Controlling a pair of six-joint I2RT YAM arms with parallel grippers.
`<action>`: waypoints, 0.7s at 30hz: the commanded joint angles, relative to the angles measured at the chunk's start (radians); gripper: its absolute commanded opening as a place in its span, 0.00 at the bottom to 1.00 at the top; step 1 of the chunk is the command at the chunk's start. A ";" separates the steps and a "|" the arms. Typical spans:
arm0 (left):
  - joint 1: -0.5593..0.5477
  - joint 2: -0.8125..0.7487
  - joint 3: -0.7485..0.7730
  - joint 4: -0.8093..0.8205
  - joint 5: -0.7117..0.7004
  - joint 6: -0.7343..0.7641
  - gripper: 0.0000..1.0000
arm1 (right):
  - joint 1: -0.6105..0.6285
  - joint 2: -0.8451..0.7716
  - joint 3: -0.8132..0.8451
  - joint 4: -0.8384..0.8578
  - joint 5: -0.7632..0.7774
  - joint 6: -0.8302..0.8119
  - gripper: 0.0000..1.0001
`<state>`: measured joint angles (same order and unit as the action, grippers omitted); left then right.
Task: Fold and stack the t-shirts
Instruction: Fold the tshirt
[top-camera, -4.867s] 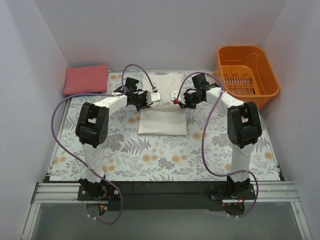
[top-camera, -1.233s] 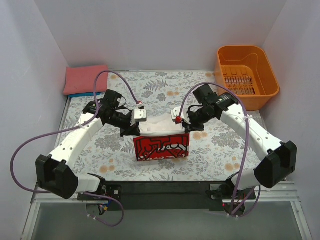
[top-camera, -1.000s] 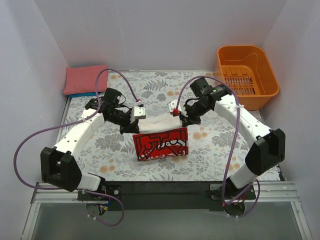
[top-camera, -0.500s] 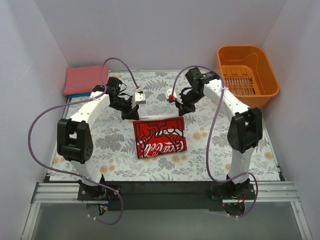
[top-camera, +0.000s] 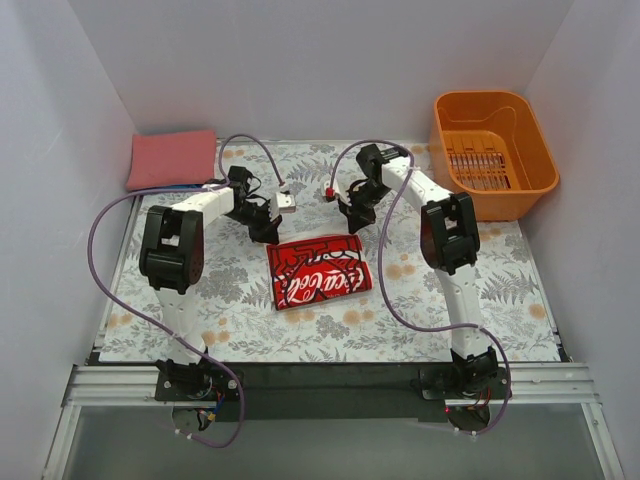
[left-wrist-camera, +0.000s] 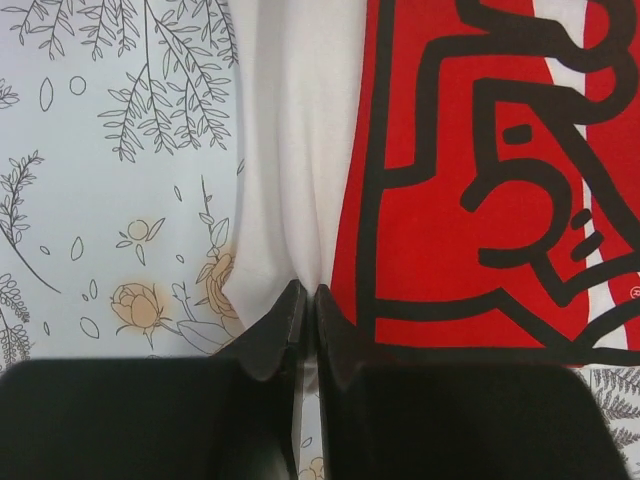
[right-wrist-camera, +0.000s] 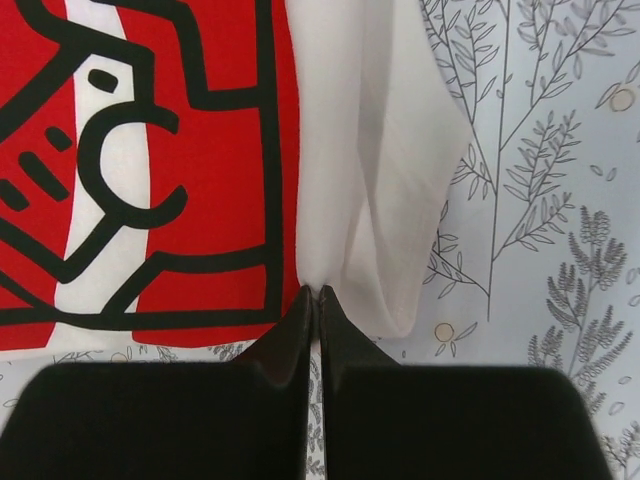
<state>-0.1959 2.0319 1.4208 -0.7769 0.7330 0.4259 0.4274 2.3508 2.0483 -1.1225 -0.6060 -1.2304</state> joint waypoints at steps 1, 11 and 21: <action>0.007 -0.012 -0.019 0.061 -0.041 -0.007 0.00 | -0.001 0.011 0.030 -0.016 -0.014 0.038 0.01; -0.023 -0.166 -0.223 0.022 0.045 0.106 0.00 | 0.047 -0.237 -0.374 -0.007 -0.054 0.095 0.01; -0.004 -0.338 -0.318 -0.013 0.107 0.117 0.00 | 0.065 -0.329 -0.387 -0.011 -0.121 0.209 0.01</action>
<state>-0.2226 1.7523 1.0882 -0.7708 0.7986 0.5133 0.5030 2.0518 1.6058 -1.1091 -0.6891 -1.0725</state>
